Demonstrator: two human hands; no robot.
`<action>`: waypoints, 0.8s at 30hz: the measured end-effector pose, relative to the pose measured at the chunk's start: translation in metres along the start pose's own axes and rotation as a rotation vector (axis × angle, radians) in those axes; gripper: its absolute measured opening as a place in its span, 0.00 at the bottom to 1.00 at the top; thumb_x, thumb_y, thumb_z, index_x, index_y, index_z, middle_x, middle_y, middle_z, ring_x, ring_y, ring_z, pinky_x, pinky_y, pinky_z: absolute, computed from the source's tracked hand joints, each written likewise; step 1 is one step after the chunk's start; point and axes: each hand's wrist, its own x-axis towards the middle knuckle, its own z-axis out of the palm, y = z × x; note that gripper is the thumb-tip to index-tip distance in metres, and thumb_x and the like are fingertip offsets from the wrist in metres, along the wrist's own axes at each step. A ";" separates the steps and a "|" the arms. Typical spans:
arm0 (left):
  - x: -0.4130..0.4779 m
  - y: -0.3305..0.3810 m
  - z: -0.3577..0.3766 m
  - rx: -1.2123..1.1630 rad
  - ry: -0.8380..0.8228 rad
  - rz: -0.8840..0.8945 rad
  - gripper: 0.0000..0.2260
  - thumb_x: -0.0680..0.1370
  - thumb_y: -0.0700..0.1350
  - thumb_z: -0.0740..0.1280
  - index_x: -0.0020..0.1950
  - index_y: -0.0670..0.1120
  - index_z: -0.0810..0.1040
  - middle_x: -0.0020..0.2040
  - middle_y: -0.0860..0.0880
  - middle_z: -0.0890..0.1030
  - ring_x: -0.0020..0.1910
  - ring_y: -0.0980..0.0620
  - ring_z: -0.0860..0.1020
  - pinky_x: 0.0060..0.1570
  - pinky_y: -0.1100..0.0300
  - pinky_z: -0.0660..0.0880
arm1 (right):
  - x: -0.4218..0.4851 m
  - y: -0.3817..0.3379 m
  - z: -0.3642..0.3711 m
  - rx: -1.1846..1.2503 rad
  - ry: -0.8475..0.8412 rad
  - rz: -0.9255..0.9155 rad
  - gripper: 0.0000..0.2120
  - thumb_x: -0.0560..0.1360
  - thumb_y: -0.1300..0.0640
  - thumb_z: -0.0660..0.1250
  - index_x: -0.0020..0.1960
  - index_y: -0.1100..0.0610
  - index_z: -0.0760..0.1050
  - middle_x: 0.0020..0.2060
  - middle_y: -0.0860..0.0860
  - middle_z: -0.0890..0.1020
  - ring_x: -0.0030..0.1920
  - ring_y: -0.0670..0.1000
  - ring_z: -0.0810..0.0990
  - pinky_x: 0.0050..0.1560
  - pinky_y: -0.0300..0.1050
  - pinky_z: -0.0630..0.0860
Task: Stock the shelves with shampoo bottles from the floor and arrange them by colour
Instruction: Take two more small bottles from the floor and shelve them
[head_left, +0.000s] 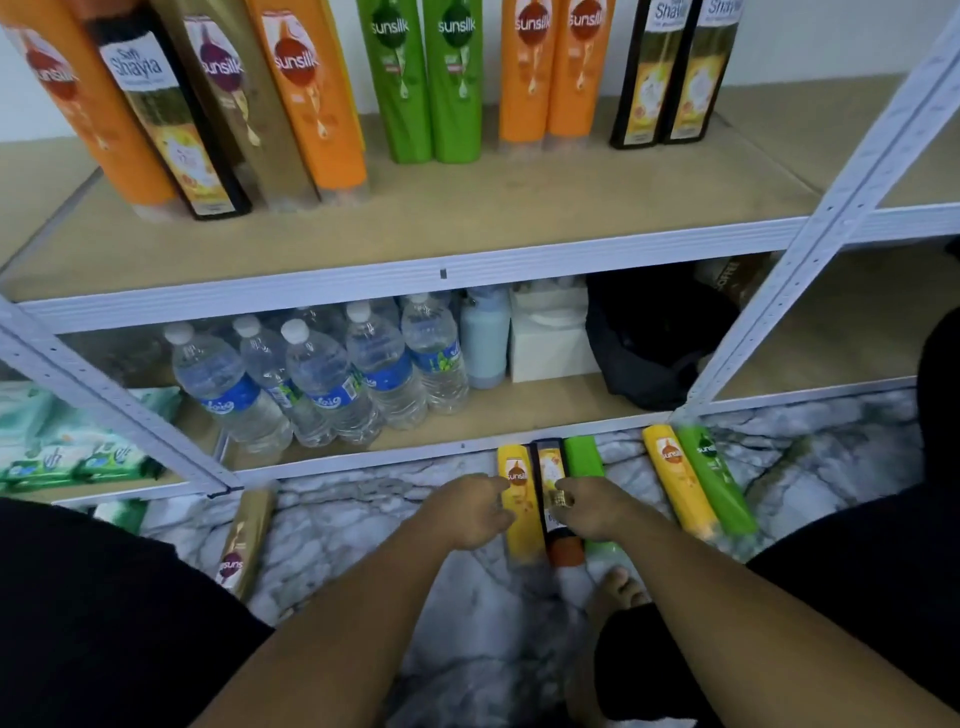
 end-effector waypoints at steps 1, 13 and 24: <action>0.007 -0.004 0.008 -0.003 -0.024 -0.004 0.22 0.78 0.57 0.63 0.67 0.46 0.76 0.61 0.43 0.80 0.59 0.43 0.78 0.55 0.51 0.77 | 0.006 0.005 0.005 0.020 0.005 0.013 0.19 0.80 0.47 0.64 0.66 0.57 0.76 0.64 0.58 0.79 0.63 0.58 0.77 0.59 0.47 0.74; 0.095 -0.045 0.098 -0.117 0.023 -0.120 0.21 0.81 0.53 0.61 0.75 0.55 0.68 0.63 0.42 0.78 0.60 0.41 0.78 0.55 0.50 0.77 | 0.113 0.043 0.071 0.226 0.065 0.150 0.26 0.71 0.44 0.59 0.65 0.55 0.73 0.57 0.59 0.79 0.57 0.62 0.80 0.56 0.56 0.79; 0.102 -0.066 0.127 -0.342 0.074 -0.210 0.19 0.78 0.53 0.67 0.67 0.58 0.67 0.59 0.44 0.77 0.55 0.43 0.79 0.49 0.53 0.76 | 0.126 0.022 0.088 0.463 0.143 0.197 0.20 0.74 0.57 0.72 0.59 0.44 0.67 0.41 0.45 0.81 0.41 0.47 0.82 0.38 0.42 0.77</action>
